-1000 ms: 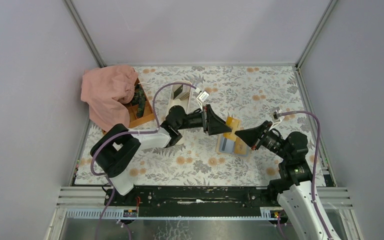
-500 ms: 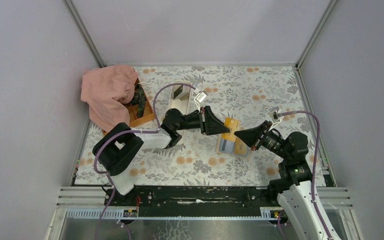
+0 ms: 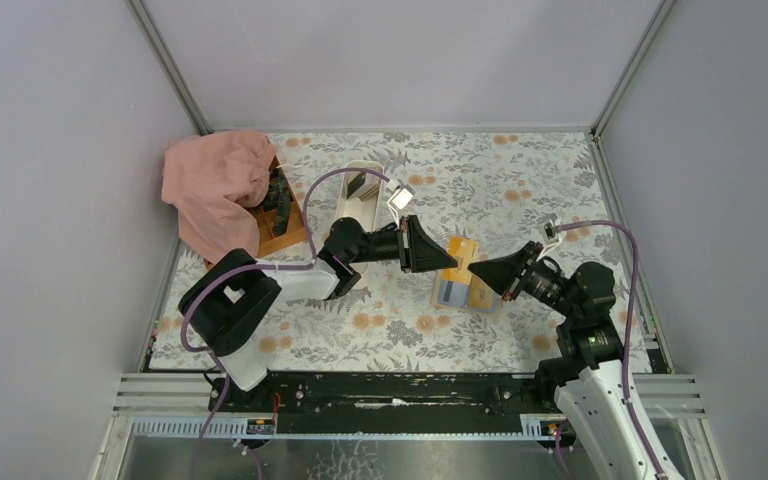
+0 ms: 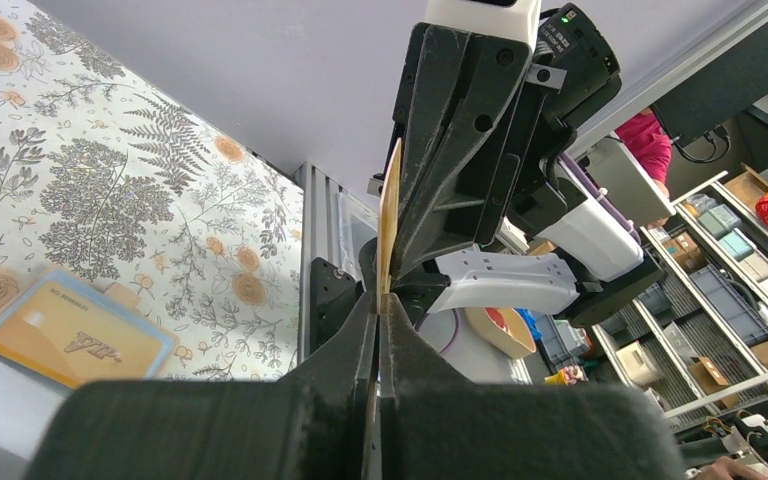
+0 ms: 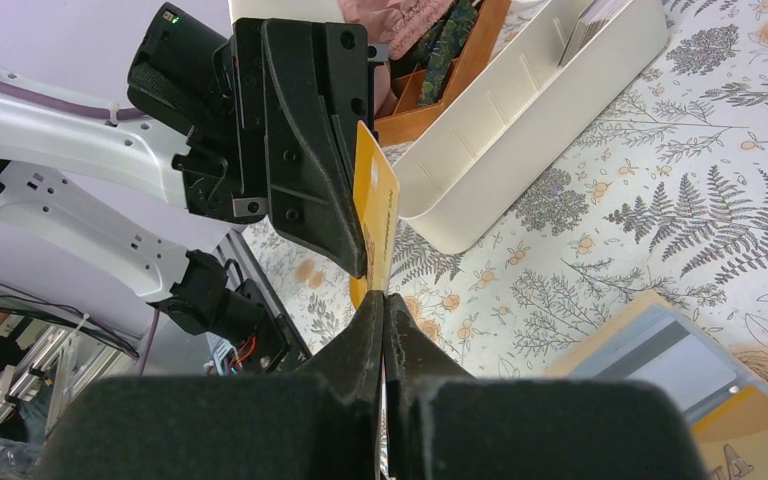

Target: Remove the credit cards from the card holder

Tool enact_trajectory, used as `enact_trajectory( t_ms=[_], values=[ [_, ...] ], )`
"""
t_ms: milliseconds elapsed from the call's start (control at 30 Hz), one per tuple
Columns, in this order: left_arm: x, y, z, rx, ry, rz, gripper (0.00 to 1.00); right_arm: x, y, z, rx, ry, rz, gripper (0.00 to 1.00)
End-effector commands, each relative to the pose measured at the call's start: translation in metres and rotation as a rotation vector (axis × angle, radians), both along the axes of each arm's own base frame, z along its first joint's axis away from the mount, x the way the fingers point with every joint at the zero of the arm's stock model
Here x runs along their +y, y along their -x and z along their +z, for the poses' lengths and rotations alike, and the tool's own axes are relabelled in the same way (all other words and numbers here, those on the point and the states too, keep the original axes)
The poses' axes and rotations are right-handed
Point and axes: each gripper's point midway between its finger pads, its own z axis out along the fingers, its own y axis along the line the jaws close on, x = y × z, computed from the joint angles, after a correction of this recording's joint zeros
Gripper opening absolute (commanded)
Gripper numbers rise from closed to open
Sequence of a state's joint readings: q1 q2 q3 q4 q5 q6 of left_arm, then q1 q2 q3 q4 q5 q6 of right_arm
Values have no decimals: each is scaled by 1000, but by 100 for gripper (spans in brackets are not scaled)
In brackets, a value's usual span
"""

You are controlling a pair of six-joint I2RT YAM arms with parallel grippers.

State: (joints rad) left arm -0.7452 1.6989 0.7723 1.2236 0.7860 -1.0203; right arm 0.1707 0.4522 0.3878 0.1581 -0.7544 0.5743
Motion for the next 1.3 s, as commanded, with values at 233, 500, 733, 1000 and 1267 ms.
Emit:
enact_trajectory(
  t_ms=[233, 500, 733, 1000, 1267],
  values=[
    [6, 0, 13, -45, 43, 36, 0, 1, -1, 17, -79, -14, 11, 24],
    [3, -3, 33, -47, 150, 22, 0, 5, 3, -4, -34, -28, 47, 31],
    [0, -6, 32, -36, 162, 21, 0, 6, 6, -4, -38, -38, 62, 29],
    [-1, -9, 38, -43, 176, 36, 0, 9, 9, -12, -9, -44, 94, 6],
    [0, -12, 30, -90, 96, 7, 30, 6, 10, -9, -17, -3, 76, 0]
  ],
)
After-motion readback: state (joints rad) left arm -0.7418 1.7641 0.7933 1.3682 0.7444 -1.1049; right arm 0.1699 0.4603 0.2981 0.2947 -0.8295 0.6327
